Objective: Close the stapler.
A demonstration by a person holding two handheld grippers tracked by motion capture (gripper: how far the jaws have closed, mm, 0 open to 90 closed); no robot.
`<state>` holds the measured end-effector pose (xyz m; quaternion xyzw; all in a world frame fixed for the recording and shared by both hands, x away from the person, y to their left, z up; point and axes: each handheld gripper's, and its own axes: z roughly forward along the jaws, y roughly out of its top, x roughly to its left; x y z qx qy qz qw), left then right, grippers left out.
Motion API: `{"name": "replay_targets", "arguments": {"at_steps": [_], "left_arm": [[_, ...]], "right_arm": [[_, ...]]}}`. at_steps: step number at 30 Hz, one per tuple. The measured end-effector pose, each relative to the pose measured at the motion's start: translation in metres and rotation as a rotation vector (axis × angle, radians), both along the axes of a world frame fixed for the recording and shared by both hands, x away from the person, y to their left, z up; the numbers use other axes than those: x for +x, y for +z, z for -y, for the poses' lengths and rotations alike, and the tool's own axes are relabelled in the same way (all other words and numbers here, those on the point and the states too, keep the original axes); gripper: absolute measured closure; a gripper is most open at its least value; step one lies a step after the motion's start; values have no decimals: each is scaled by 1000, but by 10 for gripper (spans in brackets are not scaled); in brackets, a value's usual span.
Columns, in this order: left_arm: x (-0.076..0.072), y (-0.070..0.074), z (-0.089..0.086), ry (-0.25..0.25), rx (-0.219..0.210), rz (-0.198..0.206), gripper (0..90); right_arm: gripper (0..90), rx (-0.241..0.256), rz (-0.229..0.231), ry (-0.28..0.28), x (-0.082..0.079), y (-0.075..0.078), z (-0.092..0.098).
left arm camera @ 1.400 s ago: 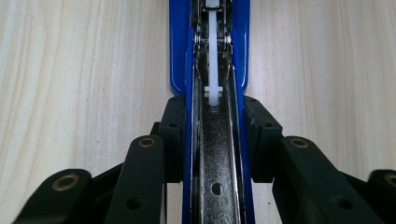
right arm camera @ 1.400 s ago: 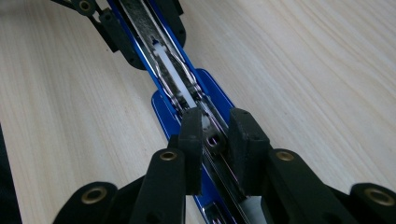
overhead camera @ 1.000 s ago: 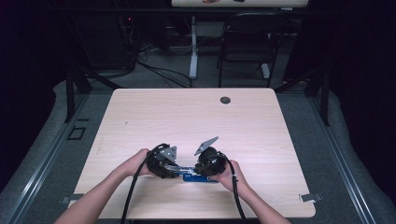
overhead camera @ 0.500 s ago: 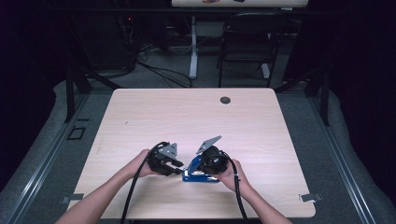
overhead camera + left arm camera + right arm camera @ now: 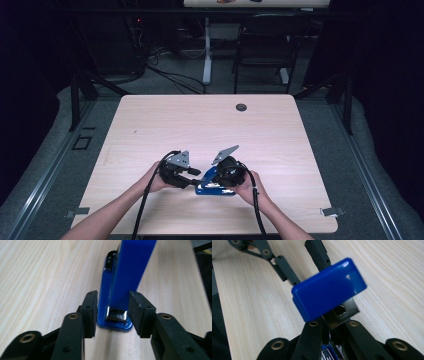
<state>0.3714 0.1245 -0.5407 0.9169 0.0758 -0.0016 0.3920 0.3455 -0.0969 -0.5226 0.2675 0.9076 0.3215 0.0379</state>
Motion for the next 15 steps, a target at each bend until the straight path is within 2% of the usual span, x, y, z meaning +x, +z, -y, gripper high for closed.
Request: {"name": "replay_targets", "arguments": {"at_steps": [1, 4, 6, 10, 12, 15], "left_arm": [[0, 0, 0, 0, 0, 0, 581], [-2, 1, 0, -3, -36, 2, 577], [-2, 0, 1, -13, -49, -2, 582], [-6, -3, 7, -39, -32, -8, 583], [-10, -5, 13, -37, -2, 26, 586], [-10, -6, 16, -23, -8, 45, 646]], "right_arm": [[891, 0, 0, 0, 0, 0, 0], [891, 16, 2, -13, 0, 0, 2], [892, 4, -1, -15, 0, 1, 5], [891, 17, -2, -18, 0, 2, 7], [891, 11, 4, -14, 0, 4, 8], [891, 12, 2, -21, -1, 4, 9]]}}
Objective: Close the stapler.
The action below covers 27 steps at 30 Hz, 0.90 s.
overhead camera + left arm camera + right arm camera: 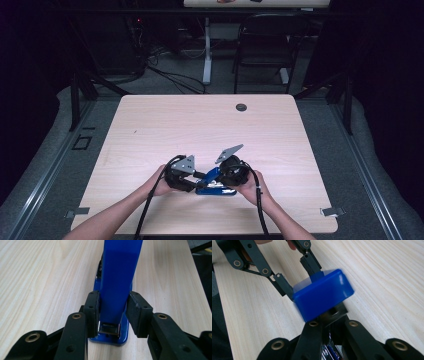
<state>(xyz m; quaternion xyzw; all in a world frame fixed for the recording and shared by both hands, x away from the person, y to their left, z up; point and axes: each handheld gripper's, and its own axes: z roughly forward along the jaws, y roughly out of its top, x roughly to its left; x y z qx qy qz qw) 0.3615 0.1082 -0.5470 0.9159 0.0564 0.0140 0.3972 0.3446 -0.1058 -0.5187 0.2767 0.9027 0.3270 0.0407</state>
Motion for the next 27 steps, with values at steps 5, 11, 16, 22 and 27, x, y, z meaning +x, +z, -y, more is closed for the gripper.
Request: {"name": "replay_targets", "arguments": {"at_steps": [5, 11, 16, 22, 27], "left_arm": [[-2, -1, 2, -2, 8, 27, 652], [-3, -2, 6, 2, 19, 36, 653], [-3, -3, 8, 4, 22, 40, 656], [-4, -3, 10, 3, 29, 47, 656], [-4, -4, 11, 10, 26, 41, 655]], "right_arm": [[890, -4, -1, -5, 0, 1, 5], [886, -9, -8, -19, -1, 3, 13], [877, -16, -16, -27, -1, 2, 20], [878, -21, -15, -37, -2, 4, 27], [879, -20, -3, -58, -3, 11, 38]]}}
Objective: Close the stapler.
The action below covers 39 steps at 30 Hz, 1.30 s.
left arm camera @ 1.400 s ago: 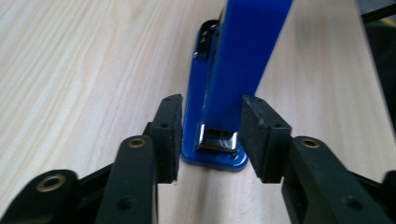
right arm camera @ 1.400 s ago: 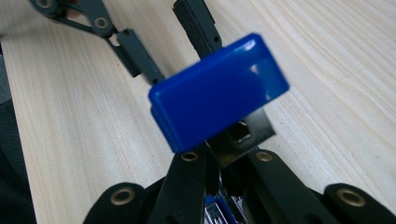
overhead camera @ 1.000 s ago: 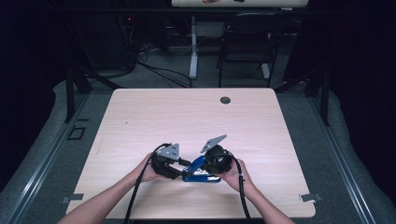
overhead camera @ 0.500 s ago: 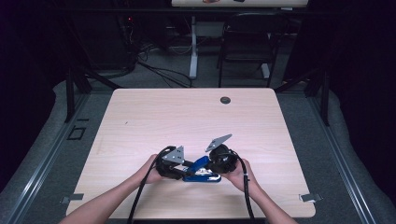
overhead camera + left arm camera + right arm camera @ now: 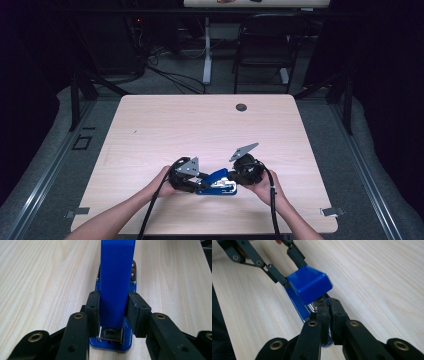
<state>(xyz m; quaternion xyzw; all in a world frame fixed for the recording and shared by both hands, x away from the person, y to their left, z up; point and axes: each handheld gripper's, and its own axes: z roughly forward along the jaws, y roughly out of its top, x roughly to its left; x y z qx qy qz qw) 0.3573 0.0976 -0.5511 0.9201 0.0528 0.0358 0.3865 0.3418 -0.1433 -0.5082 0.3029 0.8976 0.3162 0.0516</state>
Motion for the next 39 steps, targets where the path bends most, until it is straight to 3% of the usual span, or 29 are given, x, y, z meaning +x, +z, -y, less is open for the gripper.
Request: {"name": "replay_targets", "arguments": {"at_steps": [9, 15, 19, 25, 26, 29, 30, 32, 33, 34, 36, 37, 38, 39], "left_arm": [[0, 0, 0, -3, 3, 3, 655], [0, -1, 3, -6, 13, 8, 653], [0, 0, 4, -12, 34, 17, 652], [0, -2, 8, -9, 42, 21, 640], [0, -1, 8, -10, 25, 7, 614], [2, 1, 8, 1, 24, -4, 445], [4, 2, 7, 15, 21, -10, 445], [10, 5, 1, 64, -4, -41, 340], [10, 5, 1, 64, -4, -41, 317], [15, 6, -6, 97, -27, -62, 298], [17, 6, -10, 117, -32, -67, 278], [19, 7, -14, 133, -45, -70, 248], [23, 9, -21, 180, -57, -67, 171], [23, 9, -21, 180, -57, -67, 152]], "right_arm": [[876, 19, 25, -31, -3, 12, 10], [874, 89, 77, -52, -11, 29, 14], [872, 74, 86, -22, -15, 31, 3], [876, 24, 60, -21, -13, 26, -2], [877, 22, 50, -27, -12, 22, -1], [877, -9, 36, -26, -11, 19, -1], [877, -10, 29, -29, -10, 16, 0], [877, -39, 8, -30, -7, 10, 1], [877, -39, 8, -30, -7, 10, 1], [877, -55, -3, -29, -6, 6, 1], [878, -70, -6, -31, -6, 4, 0], [879, -63, -9, -28, -5, 4, 1], [880, -67, -11, -29, -5, 4, 0], [880, -67, -11, -29, -5, 4, 0]]}}
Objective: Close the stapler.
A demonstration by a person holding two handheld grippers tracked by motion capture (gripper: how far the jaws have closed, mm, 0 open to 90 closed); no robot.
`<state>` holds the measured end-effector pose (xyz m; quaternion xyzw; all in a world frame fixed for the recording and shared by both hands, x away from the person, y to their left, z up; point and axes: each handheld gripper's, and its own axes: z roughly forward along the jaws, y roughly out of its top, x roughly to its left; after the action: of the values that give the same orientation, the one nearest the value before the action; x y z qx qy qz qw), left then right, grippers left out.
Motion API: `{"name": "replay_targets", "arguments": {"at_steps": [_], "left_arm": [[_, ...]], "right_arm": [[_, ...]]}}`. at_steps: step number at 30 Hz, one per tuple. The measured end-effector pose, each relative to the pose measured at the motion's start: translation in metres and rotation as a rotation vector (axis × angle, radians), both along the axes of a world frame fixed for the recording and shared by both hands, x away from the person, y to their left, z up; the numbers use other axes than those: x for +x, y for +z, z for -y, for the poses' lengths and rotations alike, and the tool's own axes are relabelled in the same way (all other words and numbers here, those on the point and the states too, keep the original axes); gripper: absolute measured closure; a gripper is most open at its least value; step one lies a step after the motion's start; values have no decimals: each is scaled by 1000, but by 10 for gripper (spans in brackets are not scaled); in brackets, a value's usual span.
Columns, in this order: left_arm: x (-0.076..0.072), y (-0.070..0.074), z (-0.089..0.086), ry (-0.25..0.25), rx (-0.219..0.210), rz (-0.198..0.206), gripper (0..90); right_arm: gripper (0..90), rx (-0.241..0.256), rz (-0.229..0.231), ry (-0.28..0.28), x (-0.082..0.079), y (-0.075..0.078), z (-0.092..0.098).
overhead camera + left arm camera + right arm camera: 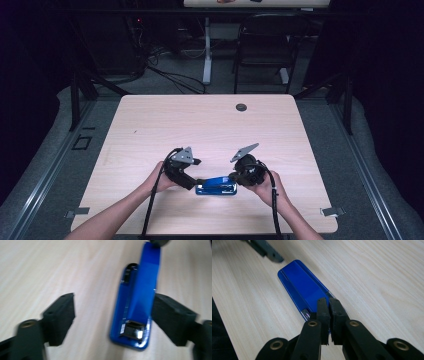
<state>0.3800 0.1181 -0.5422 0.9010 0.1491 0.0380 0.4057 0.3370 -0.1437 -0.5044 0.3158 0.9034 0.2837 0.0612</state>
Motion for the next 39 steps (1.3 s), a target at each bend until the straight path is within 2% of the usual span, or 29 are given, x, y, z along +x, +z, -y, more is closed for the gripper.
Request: {"name": "replay_targets", "arguments": {"at_steps": [1, 2, 3, 5, 6, 8, 11, 12, 14, 17, 18, 19, 25, 28, 29, 30, 31, 32, 33, 34, 35, 36, 37, 38, 39], "left_arm": [[5, 2, -7, 42, -20, -5, 138], [5, 2, -7, 42, -20, -5, 114], [9, 4, -14, 91, -40, -9, 97], [13, 5, -21, 141, -64, -19, 78], [13, 5, -21, 141, -64, -19, 71], [16, 5, -27, 178, -81, -14, 71], [22, 4, -34, 234, -89, -33, 66], [22, 4, -34, 234, -89, -33, 62], [24, 4, -37, 258, -97, -30, 52], [25, 5, -39, 279, -92, -33, 35], [25, 4, -38, 298, -87, -22, 35], [25, 4, -39, 286, -84, -35, 29], [25, 4, -37, 285, -86, -32, 26], [25, 4, -37, 281, -89, -31, 23], [24, 5, -37, 280, -88, -33, 19], [24, 5, -37, 286, -87, -28, 19], [24, 5, -37, 281, -89, -31, 19], [24, 5, -37, 280, -89, -31, 19], [24, 5, -37, 279, -88, -30, 18], [24, 6, -37, 275, -88, -29, 16], [23, 6, -37, 277, -90, -25, 14], [23, 6, -37, 277, -90, -25, 13], [23, 6, -37, 274, -97, -25, 13], [23, 6, -37, 264, -106, -25, 13], [23, 6, -37, 264, -102, -19, 11]], "right_arm": [[881, -2, -4, -1, 0, -1, 0], [881, -2, -4, -1, 0, -1, 0], [882, 4, -10, -4, 1, -1, 0], [882, 9, -9, -5, 1, -1, 1], [882, 9, -9, -5, 1, -1, 1], [888, 2, -17, -6, 1, -1, 1], [892, -7, -37, -16, 2, -6, 0], [894, -4, -43, -11, 2, -7, 1], [894, 2, -43, -11, 2, -7, 1], [900, 6, -36, -19, 1, -8, -2], [900, 6, -36, -19, 1, -8, -2], [900, -10, -35, -9, 1, -7, -2], [900, -13, -35, -9, 1, -7, -2], [900, -32, -36, -12, 1, -9, -3], [900, -6, -49, -16, 2, -10, -1], [900, -6, -49, -16, 2, -10, -1], [900, 18, -66, -22, 2, -11, 0], [900, 19, -59, -27, 2, -11, 0], [882, -3, -45, -25, 3, -10, 0], [842, 16, -38, -31, 3, -10, 1], [794, 43, -34, -13, 3, -8, 3], [794, 43, -34, -13, 3, -8, 3], [704, 42, -2, -12, 2, -3, 4], [704, 42, -2, -12, 2, -3, 4], [647, 43, 9, -33, 3, -1, 6]]}}
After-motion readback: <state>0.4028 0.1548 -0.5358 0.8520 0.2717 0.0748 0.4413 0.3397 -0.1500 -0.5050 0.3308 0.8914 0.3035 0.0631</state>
